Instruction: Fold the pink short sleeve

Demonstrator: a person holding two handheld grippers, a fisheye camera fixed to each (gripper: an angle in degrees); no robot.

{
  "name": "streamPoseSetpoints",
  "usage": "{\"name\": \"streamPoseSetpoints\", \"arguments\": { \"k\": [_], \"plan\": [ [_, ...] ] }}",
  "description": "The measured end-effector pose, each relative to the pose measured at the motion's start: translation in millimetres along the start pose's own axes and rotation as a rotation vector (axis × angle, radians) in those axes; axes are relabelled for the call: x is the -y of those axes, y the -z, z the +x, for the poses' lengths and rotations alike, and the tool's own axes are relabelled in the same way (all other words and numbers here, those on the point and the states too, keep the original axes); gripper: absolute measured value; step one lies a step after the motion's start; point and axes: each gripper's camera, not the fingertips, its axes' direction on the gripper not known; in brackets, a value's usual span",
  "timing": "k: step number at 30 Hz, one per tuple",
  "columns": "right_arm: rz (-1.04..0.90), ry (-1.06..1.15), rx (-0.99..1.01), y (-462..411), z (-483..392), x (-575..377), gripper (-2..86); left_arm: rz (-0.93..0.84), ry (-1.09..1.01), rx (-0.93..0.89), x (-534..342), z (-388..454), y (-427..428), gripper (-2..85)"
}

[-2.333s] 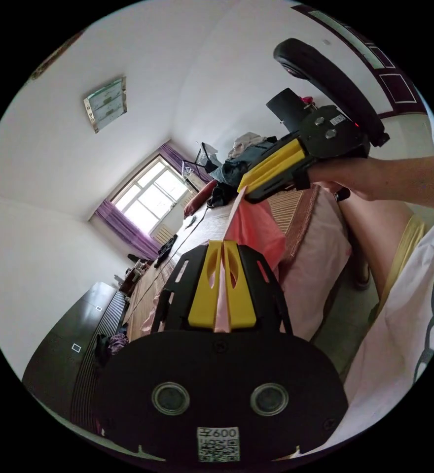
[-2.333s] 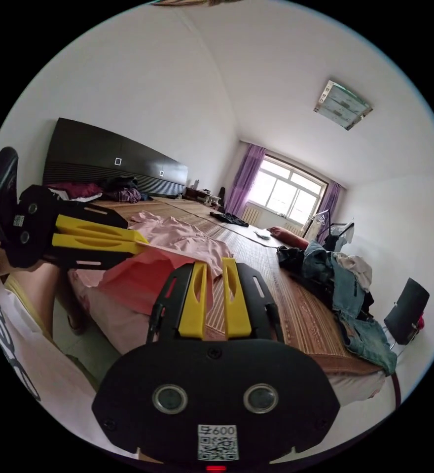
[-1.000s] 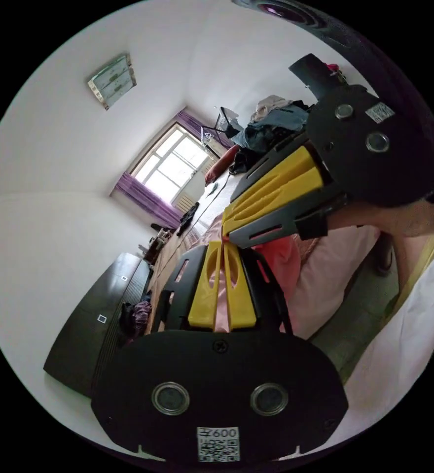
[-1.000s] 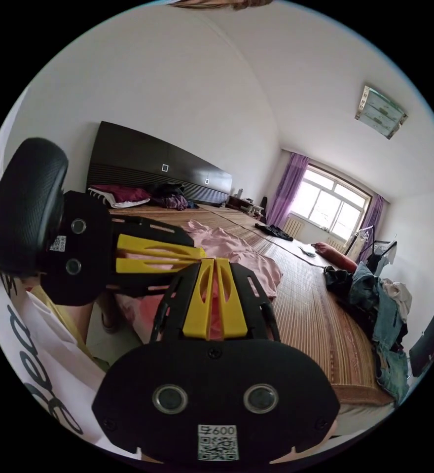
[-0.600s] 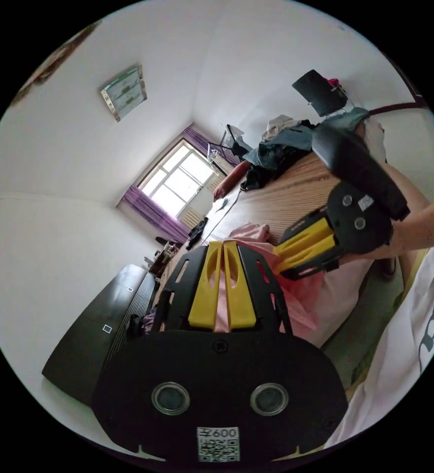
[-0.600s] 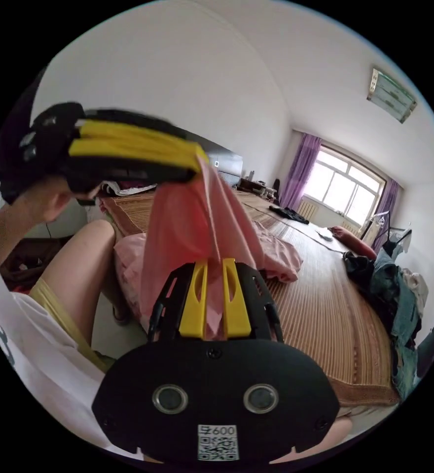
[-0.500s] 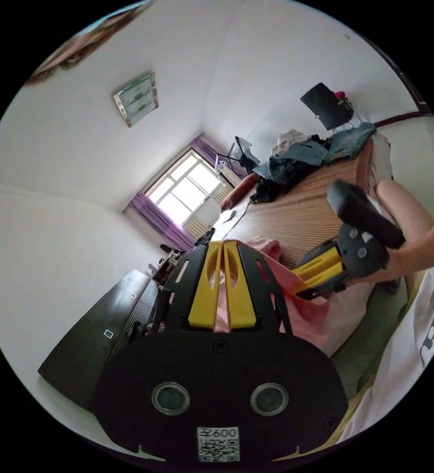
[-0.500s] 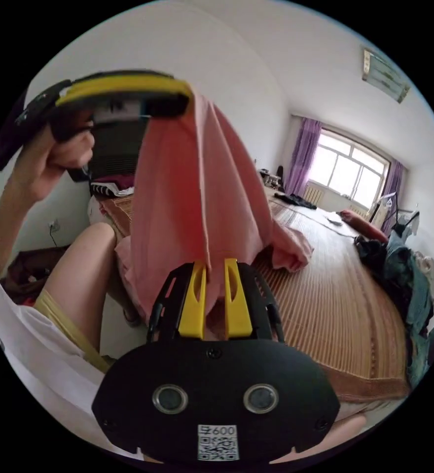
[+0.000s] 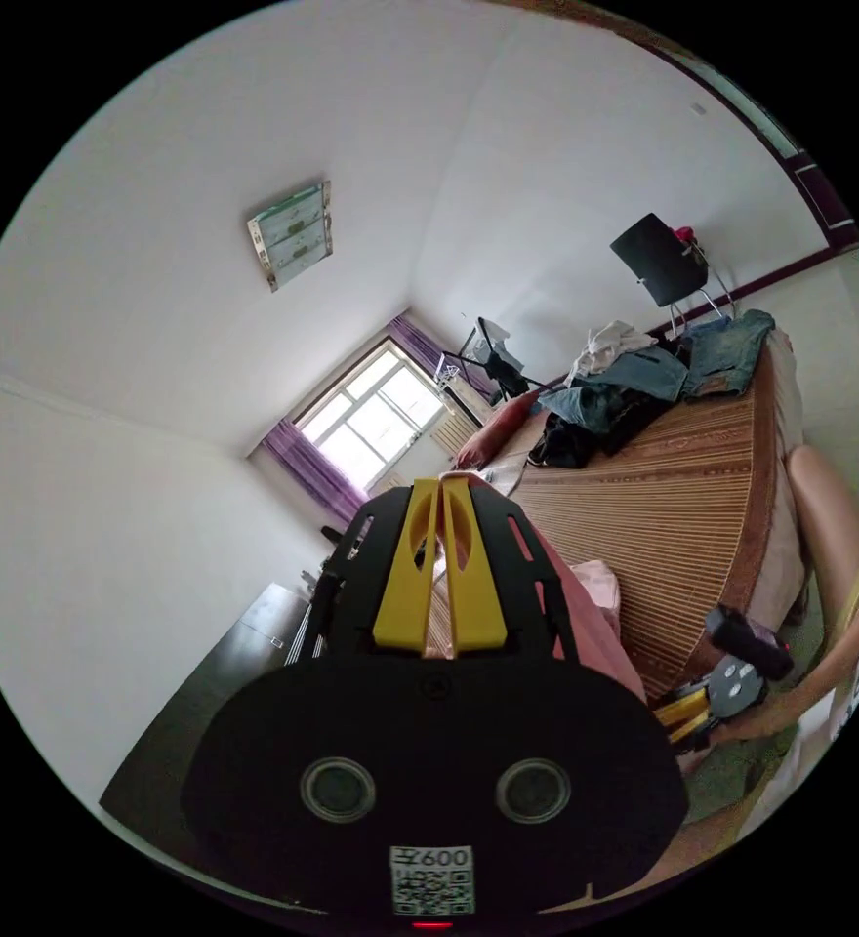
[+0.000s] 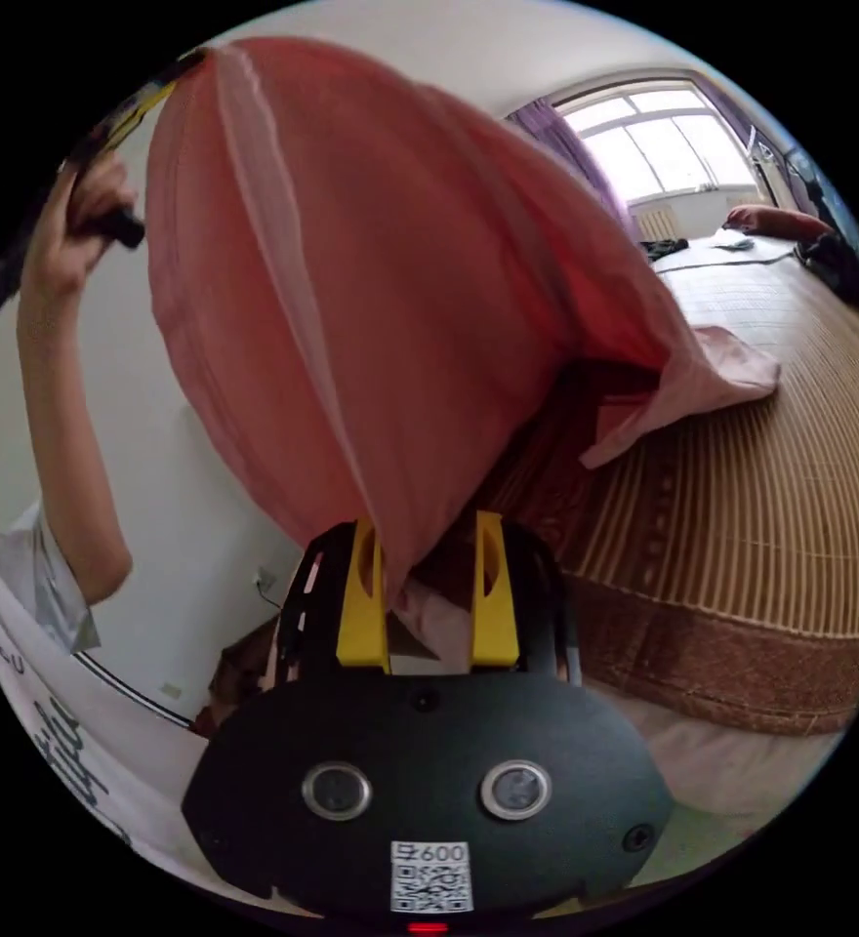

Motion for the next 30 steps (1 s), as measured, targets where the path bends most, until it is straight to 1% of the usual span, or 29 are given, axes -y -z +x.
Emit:
{"name": "streamPoseSetpoints", "arguments": {
  "k": [2,3,5,8,10,15,18,23,26,30],
  "plan": [
    [-0.024,-0.017,-0.005,-13,-1,6,11.4,0.007,-0.019,0.051,28,9,-3,0.7],
    [-0.021,-0.028,0.032,-17,-1,11,11.4,0.005,-0.040,0.096,45,15,-7,0.7],
    [-0.013,-0.023,0.072,-19,-3,19,11.2,-0.007,-0.056,0.127,72,18,-13,0.8],
    [0.039,-0.009,0.084,-3,-5,29,10.7,-0.025,-0.048,0.158,110,10,-18,0.8],
    [0.103,-0.024,0.087,22,1,31,10.0,-0.043,-0.037,0.215,133,2,-23,0.8],
    [0.147,-0.012,0.067,67,20,29,5.4,-0.036,0.047,0.264,160,-5,-19,0.8],
    [0.121,-0.080,0.038,79,43,19,1.9,-0.025,0.098,0.305,169,0,-16,0.9],
    [0.164,-0.201,0.047,92,67,-1,-0.5,-0.032,0.149,0.300,182,15,-15,0.8],
    [0.105,-0.165,0.031,77,61,2,-0.8,-0.033,0.180,0.304,192,19,-15,0.8],
    [0.035,-0.040,-0.101,56,31,11,-0.8,-0.061,0.206,0.288,210,19,-13,0.8]
  ]
}}
